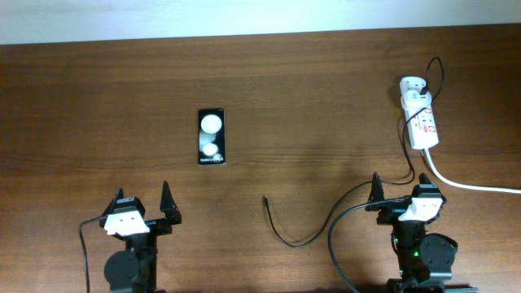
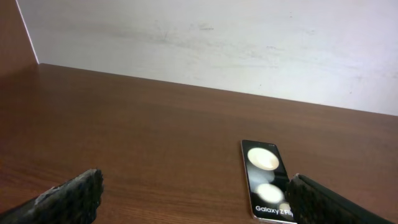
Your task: Plug charger to phone and switch on socket
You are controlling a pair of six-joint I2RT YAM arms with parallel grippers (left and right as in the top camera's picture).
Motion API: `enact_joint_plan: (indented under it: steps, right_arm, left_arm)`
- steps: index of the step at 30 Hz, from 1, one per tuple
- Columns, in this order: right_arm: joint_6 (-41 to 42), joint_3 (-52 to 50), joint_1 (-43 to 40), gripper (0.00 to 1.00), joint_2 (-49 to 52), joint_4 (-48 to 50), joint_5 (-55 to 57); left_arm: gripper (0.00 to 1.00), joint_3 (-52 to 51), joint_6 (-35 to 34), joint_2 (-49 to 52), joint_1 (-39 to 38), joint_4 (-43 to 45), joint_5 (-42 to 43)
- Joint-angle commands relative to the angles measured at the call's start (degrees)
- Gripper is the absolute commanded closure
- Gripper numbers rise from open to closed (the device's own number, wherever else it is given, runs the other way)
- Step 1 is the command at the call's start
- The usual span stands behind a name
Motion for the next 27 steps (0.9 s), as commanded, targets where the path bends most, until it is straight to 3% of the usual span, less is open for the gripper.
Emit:
enact_joint_plan:
  steps: [1,9,11,18,23,27]
  right_arm:
    - [-0.3,-0.3,0.6,0.01,-0.4,-0.3,0.7]
    - [-0.3,-0.3,0.6,0.01,-0.4,-0.3,0.7]
    - [-0.3,-0.3,0.5,0.01,-0.4,-0.3,0.7]
    - [-0.3,-0.3,0.6,0.01,-0.4,-0.3,0.7]
    - [-0.3,-0.3,0.6,0.01,-0.4,-0.3,0.7]
    - [-0.3,-0.3,0.5,0.01,-0.4,-0.3,0.7]
  left_arm:
    - [0.01,-0.2,-0.5,-0.2,-0.2,-0.3,-0.6]
    - [0.01,-0.2,1.0,-0.2,-0.2,0.3,5.6]
    - [0.01,1.3,4.5,-0.2,-0.2,0.0,12.7]
    - [0.01,12.3,8.6,1.0,-0.2,-8.7,13.0]
    - [0.01,20.3,9.3,10.3,-0.2,-11.1,13.0]
    - [0.01,29.9,11.2,26.7,-0.2,-13.7,13.0]
